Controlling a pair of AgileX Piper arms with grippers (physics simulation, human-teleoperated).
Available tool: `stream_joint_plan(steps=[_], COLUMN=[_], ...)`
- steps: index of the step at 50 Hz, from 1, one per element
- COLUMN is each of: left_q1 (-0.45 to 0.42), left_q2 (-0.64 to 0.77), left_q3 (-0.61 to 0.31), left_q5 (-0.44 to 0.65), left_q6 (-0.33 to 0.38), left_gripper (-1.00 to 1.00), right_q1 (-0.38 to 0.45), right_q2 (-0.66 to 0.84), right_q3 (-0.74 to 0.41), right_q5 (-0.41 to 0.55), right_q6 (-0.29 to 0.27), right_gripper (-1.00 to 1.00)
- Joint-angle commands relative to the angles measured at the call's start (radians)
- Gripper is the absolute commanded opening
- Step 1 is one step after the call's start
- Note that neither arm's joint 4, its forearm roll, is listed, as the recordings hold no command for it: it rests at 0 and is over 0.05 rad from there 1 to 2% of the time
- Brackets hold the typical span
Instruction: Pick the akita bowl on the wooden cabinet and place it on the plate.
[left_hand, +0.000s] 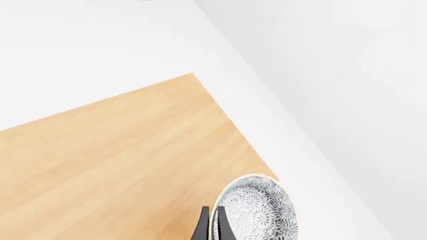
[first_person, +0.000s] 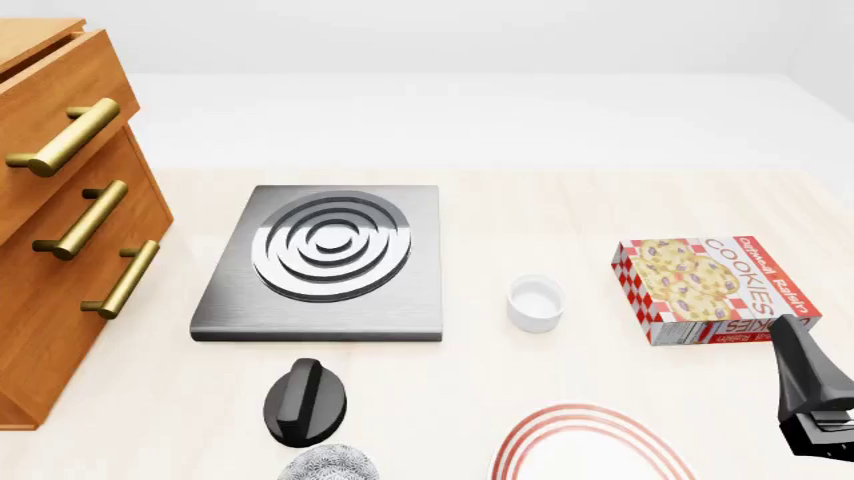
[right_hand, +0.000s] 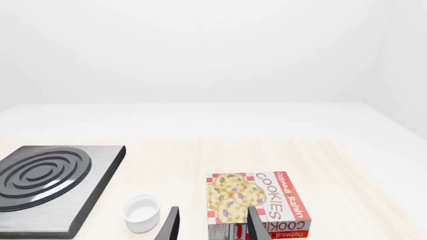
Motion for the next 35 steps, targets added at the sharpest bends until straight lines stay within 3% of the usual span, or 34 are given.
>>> stream_joint_plan(steps=[1,35], left_q1=[-0.042,-0.177], left_q2=[-0.060,-0.129], left_q3=[-0.038,-0.089], left_q5=[0.042,0.102], left_q6=[-0.025,-0.016], left_gripper=[-1.00,-1.00], right_q1=[0.000,0.000], right_q2=[0.000,0.000], right_q3=[0.000,0.000], right_q5=[0.000,0.000], right_q6=[0.000,0.000], right_gripper=[1.00,1.00])
